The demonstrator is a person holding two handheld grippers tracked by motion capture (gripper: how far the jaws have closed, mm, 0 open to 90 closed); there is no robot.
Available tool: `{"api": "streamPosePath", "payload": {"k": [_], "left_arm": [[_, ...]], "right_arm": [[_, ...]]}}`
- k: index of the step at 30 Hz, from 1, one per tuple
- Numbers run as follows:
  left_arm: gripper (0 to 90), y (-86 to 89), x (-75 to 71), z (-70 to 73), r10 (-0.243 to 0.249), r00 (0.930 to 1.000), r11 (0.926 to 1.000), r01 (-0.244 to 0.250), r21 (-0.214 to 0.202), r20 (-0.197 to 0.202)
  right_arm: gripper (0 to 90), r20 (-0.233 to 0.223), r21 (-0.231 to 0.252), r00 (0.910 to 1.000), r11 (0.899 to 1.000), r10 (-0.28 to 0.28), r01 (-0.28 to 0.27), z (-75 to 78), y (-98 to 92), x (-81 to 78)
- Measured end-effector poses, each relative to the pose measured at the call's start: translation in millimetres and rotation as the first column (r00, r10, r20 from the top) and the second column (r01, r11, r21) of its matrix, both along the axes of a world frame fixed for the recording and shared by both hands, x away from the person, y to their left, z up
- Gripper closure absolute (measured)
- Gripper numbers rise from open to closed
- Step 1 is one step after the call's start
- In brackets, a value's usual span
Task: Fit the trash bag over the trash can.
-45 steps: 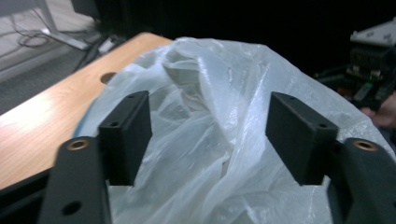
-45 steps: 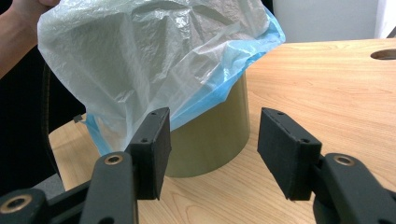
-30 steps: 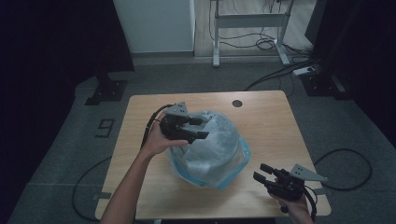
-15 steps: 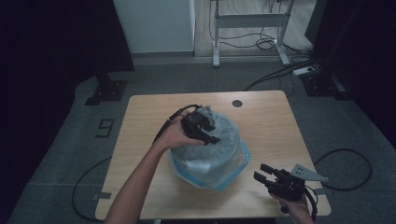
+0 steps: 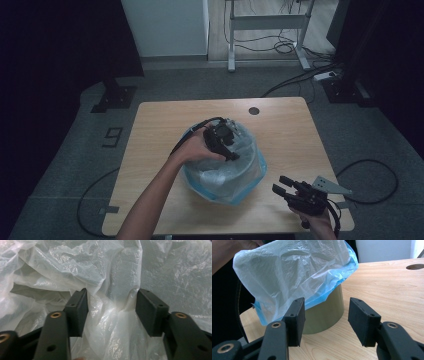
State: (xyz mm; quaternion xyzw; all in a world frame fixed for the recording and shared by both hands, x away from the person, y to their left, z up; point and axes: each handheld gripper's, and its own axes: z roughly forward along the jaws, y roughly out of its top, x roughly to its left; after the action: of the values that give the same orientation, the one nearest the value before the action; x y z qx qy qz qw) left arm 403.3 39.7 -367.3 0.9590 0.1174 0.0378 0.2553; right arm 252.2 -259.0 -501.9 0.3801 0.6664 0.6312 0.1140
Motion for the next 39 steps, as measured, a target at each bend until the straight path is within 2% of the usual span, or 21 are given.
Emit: {"api": "streamPosePath", "payload": {"k": [1, 2, 3, 4, 5, 6, 7, 12, 18, 19, 20, 21, 22, 23, 29, 34, 35, 36, 37, 38, 39], "left_arm": [[38.8, 5.4, -0.6, 3.5, 0.008, 0.9998, 0.9991, -0.007, -0.041, 0.017], [37.9, 5.4, -0.6, 3.5, 0.008, 0.9998, 0.9991, -0.007, -0.041, 0.017], [37.4, 11.8, -2.6, 8.6, 0.013, 0.9994, 0.9961, -0.010, -0.088, 0.031], [36.9, 11.8, -2.6, 8.6, 0.013, 0.9994, 0.9961, -0.010, -0.088, 0.031], [36.2, 18.7, -4.5, 13.8, 0.020, 0.9988, 0.9908, -0.014, -0.134, 0.045], [35.9, 18.7, -4.5, 13.8, 0.020, 0.9988, 0.9908, -0.014, -0.134, 0.045], [35.6, 25.4, -6.3, 18.7, 0.022, 0.9984, 0.9862, -0.014, -0.165, 0.051], [34.9, 39.6, -15.0, 26.5, 0.022, 0.9976, 0.9793, -0.008, -0.202, 0.066], [35.1, 47.5, -24.4, 22.0, 0.009, 0.9983, 0.9831, 0.002, -0.183, 0.057], [35.3, 48.7, -25.9, 17.3, 0.001, 0.9990, 0.9872, 0.006, -0.159, 0.045], [35.4, 48.7, -25.9, 17.3, 0.001, 0.9990, 0.9872, 0.006, -0.159, 0.045], [35.6, 47.1, -26.1, 12.0, 0.000, 0.9992, 0.9928, 0.005, -0.119, 0.040], [35.8, 47.1, -26.1, 12.0, 0.000, 0.9992, 0.9928, 0.005, -0.119, 0.040], [35.9, 44.0, -25.4, 8.1, -0.006, 0.9995, 0.9961, 0.009, -0.088, 0.030], [35.8, 33.7, -23.4, 2.0, -0.024, 0.9996, 0.9988, 0.024, -0.044, 0.012], [34.5, 35.6, -24.5, 3.2, -0.017, 0.9996, 0.9982, 0.018, -0.058, 0.021], [34.2, 40.4, -25.7, 6.9, -0.006, 0.9995, 0.9961, 0.009, -0.088, 0.032], [33.6, 40.4, -25.7, 6.9, -0.006, 0.9995, 0.9961, 0.009, -0.088, 0.032], [32.6, 46.9, -27.3, 11.7, 0.014, 0.9985, 0.9924, -0.007, -0.123, 0.053], [31.7, 46.9, -27.3, 11.7, 0.014, 0.9985, 0.9924, -0.007, -0.123, 0.053], [31.0, 55.0, -30.0, 16.9, 0.037, 0.9968, 0.9853, -0.025, -0.169, 0.071]], "right_arm": [[46.5, -0.002, 0.001, 1.0000, 1.000, -0.003, 0.003, -0.2, -0.3, 0.1], [46.5, -0.002, 0.001, 1.0000, 1.000, -0.003, 0.003, -0.2, -0.3, 0.1], [46.3, -0.003, 0.001, 1.0000, 1.000, -0.005, 0.005, -0.6, -0.4, 0.5], [46.3, -0.003, 0.001, 1.0000, 1.000, -0.005, 0.005, -0.6, -0.4, 0.5], [46.0, -0.004, 0.002, 1.0000, 1.000, -0.006, 0.006, -0.8, -0.3, 0.8], [46.0, -0.004, 0.002, 1.0000, 1.000, -0.006, 0.006, -0.8, -0.3, 0.8], [45.8, -0.005, 0.003, 1.0000, 1.000, -0.008, 0.008, -0.8, 0.0, 0.9], [45.6, -0.001, 0.001, 1.0000, 1.000, -0.006, 0.006, -0.4, 0.8, 0.3], [45.5, -0.006, 0.001, 1.0000, 1.000, -0.008, 0.008, -0.7, 1.0, 0.2], [45.5, -0.004, -0.001, 1.0000, 1.000, -0.009, 0.009, -0.9, 1.2, 0.4], [45.4, -0.005, -0.001, 0.9999, 1.000, -0.009, 0.009, -0.9, 1.4, 0.3], [45.4, -0.005, -0.001, 0.9999, 1.000, -0.009, 0.009, -0.8, 1.8, 0.4], [45.4, -0.005, -0.001, 0.9999, 1.000, -0.009, 0.009, -0.8, 1.8, 0.4], [45.2, -0.005, -0.003, 1.0000, 1.000, -0.008, 0.008, -0.8, 2.6, 0.5], [44.9, -0.007, -0.005, 0.9999, 1.000, -0.012, 0.012, -1.3, 1.7, 0.7], [44.7, -0.008, -0.004, 0.9998, 1.000, -0.017, 0.017, -1.2, -0.4, 0.5], [44.5, -0.008, -0.002, 0.9998, 1.000, -0.019, 0.019, -0.8, -0.8, 0.3], [44.5, -0.008, -0.002, 0.9998, 1.000, -0.019, 0.019, -0.8, -0.8, 0.3], [44.1, -0.007, -0.002, 0.9998, 1.000, -0.021, 0.021, -0.4, -0.8, 0.2], [44.1, -0.007, -0.002, 0.9998, 1.000, -0.021, 0.021, -0.4, -0.8, 0.2], [43.8, -0.006, -0.001, 0.9997, 1.000, -0.022, 0.022, 0.0, -0.4, 0.1]]}}
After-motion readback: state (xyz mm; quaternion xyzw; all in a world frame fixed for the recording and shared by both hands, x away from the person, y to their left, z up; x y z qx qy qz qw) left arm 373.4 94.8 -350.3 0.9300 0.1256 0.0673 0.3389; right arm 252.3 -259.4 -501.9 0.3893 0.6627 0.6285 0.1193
